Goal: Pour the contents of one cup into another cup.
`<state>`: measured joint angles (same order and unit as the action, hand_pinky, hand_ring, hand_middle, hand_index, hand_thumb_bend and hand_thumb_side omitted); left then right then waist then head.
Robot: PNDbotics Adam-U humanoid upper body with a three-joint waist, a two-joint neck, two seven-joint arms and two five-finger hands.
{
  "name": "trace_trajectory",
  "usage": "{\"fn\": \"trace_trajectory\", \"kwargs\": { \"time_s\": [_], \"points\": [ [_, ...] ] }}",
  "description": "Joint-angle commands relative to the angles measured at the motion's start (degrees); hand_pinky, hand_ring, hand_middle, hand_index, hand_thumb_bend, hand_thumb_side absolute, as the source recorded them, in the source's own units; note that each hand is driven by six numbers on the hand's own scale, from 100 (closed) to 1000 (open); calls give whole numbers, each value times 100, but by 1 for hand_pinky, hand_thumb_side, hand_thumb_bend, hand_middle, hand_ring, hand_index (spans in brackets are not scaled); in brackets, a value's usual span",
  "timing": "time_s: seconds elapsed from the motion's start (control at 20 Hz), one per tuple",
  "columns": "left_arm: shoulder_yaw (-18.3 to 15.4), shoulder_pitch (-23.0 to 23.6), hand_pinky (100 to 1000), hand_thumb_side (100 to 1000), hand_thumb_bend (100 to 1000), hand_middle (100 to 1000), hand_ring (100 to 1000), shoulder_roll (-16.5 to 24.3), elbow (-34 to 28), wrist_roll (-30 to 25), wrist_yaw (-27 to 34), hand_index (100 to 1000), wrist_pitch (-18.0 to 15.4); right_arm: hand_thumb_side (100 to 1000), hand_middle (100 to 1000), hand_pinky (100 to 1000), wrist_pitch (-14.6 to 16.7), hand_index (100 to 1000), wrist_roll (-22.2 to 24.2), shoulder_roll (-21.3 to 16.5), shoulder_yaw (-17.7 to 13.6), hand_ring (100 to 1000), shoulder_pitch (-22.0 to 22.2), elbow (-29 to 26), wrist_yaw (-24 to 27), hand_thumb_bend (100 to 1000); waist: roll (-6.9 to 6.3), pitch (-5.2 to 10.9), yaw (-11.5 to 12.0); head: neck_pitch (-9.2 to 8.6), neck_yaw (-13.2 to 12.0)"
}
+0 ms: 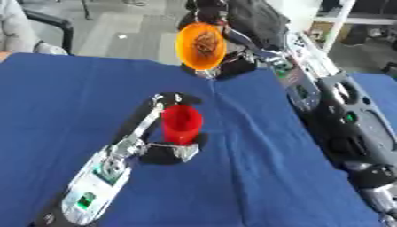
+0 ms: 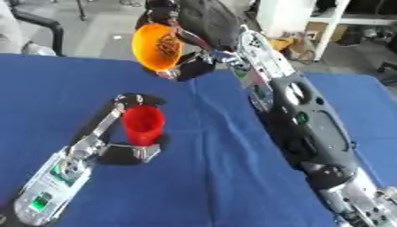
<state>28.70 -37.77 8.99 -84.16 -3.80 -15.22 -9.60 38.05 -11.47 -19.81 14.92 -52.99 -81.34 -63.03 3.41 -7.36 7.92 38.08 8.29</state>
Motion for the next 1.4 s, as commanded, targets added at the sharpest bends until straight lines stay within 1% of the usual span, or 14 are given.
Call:
{"fn": "trace_trajectory", "kwargs": {
  "time_s": [0.05, 0.25, 0.55, 0.75, 0.85, 0.9, 0.95, 1.4],
  "points": [
    [-83, -140, 201, 129, 100, 506, 452, -35, -55, 56, 18, 785, 3, 304, 454, 667, -7, 658, -176, -39, -12, 675, -143, -148, -189, 171, -13, 106, 0, -84, 1],
    [-115, -163, 202, 129, 100, 506, 452, -45, -36, 94, 22, 785, 10, 304, 463, 677, 1, 663, -303, -38, 16, 674, -147, -175, -347, 158, -10, 106, 2, -90, 4],
    [-139, -187, 203, 129, 100, 506, 452, -54, -18, 128, 35, 785, 16, 304, 479, 696, 18, 672, -535, -225, 58, 673, -57, -407, -537, 142, -5, 102, -14, -100, 0],
    [-136, -189, 203, 129, 100, 507, 453, -73, -14, 122, 44, 786, 10, 303, 487, 705, 17, 675, -666, -263, 92, 671, -34, -496, -735, 135, -8, 106, -16, -95, 3],
    [-140, -195, 204, 127, 100, 506, 453, -77, -22, 121, 54, 786, 11, 303, 488, 706, 15, 676, -720, -261, 104, 671, -30, -478, -820, 136, -9, 109, -17, -93, 6],
    [-139, -199, 204, 138, 117, 506, 453, -78, -32, 118, 61, 786, 9, 288, 488, 706, 14, 676, -739, -259, 108, 672, -29, -460, -855, 153, -10, 111, -17, -93, 8],
    [-132, -201, 204, 126, 100, 506, 453, -77, -49, 109, 72, 786, 3, 304, 489, 707, 13, 677, -754, -256, 111, 672, -28, -437, -886, 135, -10, 112, -18, -94, 8],
    [-75, -217, 206, 126, 106, 507, 454, -62, -254, -53, 278, 787, -43, 305, 495, 714, 29, 679, -885, -246, 119, 671, -16, -253, -1141, 130, -10, 110, -22, -94, 9]
  ]
}}
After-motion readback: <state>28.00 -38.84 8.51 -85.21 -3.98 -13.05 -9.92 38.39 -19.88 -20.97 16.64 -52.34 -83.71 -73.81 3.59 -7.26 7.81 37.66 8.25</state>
